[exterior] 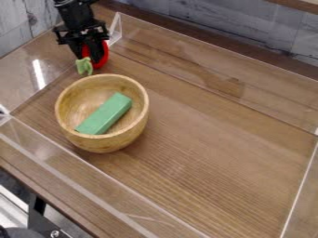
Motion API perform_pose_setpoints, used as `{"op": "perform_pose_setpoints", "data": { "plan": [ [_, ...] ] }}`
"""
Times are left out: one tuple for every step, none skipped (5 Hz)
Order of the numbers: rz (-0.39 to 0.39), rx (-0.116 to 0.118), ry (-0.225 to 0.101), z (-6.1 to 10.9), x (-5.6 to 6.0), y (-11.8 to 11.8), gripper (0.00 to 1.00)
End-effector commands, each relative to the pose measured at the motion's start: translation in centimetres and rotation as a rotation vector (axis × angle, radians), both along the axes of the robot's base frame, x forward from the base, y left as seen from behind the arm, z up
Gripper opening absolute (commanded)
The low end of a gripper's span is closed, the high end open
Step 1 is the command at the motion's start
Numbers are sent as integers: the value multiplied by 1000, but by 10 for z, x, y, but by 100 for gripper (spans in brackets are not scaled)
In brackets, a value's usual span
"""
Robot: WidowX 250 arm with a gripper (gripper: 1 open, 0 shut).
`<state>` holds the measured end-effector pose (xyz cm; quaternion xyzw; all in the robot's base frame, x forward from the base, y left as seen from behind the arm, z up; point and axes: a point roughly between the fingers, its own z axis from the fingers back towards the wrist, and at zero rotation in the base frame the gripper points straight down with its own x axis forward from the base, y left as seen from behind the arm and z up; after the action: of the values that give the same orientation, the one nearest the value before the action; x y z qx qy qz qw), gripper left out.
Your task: Move the red fruit to the left side of the table
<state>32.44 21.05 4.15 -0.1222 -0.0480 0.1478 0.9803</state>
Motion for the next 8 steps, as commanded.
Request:
{"op": "perform_pose_setpoints", "data": {
  "plan": [
    [14,64,-77,37,7,9,100],
    [14,62,-73,36,7,5,100],
    [13,62,-73,37,9,2,100],
    [14,61,-74,38,10,1,0],
    [15,57,-81,44,10,1,0],
    [17,58,-76,41,10,2,100],
    [22,58,-72,41,11,3,0],
    [23,65,-90,52,8,1,100]
  ]
}}
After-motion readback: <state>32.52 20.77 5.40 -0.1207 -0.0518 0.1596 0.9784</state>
